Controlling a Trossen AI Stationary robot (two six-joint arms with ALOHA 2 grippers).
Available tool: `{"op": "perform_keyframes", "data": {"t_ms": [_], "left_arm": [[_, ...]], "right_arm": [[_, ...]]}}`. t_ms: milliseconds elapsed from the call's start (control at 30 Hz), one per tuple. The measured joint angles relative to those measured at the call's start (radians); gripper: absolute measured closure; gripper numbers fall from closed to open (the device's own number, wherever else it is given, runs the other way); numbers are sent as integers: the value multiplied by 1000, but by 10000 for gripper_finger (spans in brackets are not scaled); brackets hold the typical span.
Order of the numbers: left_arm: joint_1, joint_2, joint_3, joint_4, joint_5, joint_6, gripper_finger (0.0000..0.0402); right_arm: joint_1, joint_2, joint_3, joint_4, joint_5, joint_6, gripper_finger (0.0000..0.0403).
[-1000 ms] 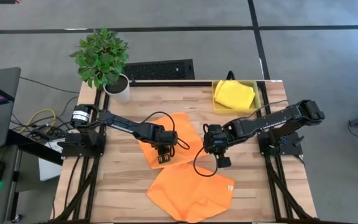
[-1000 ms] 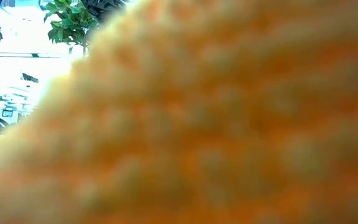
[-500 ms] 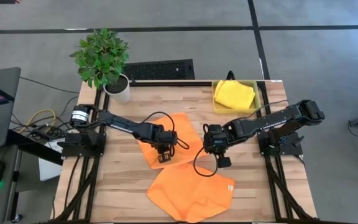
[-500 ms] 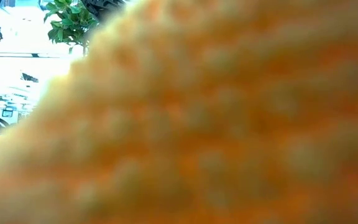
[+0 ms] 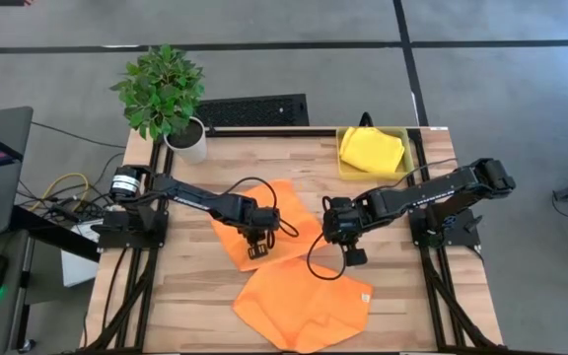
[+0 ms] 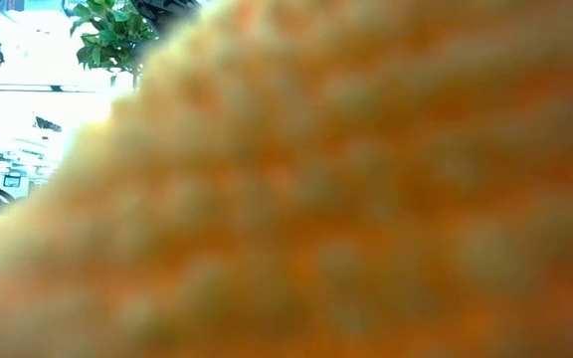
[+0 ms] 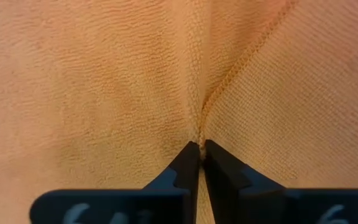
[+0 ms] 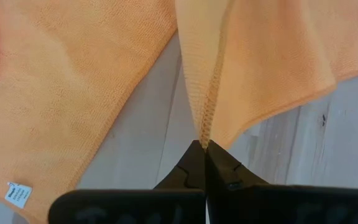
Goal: Fold microfiber towels
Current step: Fold the top orange microfiber towel
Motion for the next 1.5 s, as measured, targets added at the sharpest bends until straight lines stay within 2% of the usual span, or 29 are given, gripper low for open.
{"op": "perform_keyframes", "data": {"t_ms": [233,400,467,700,967,1333,1500], "left_arm": [[0,0,0,0,7,-1,351],[1,0,0,-2,100,-1,324],[0,0,0,-4,102,-1,319],[0,-14,0,-9,56,-10,318],[-1,-84,0,-26,13,1,319],[-18,-69,0,-24,9,40,319],[-41,-69,0,-21,-46,74,319]], "right_arm": [[-2,0,0,0,0,0,394],[-1,0,0,0,0,0,394],[-3,0,0,0,0,0,394],[-8,0,0,-3,0,-1,394],[-10,0,0,-9,-1,-1,394],[-32,0,0,-17,-2,-2,394],[-33,0,0,-15,-2,-4,394]]}}
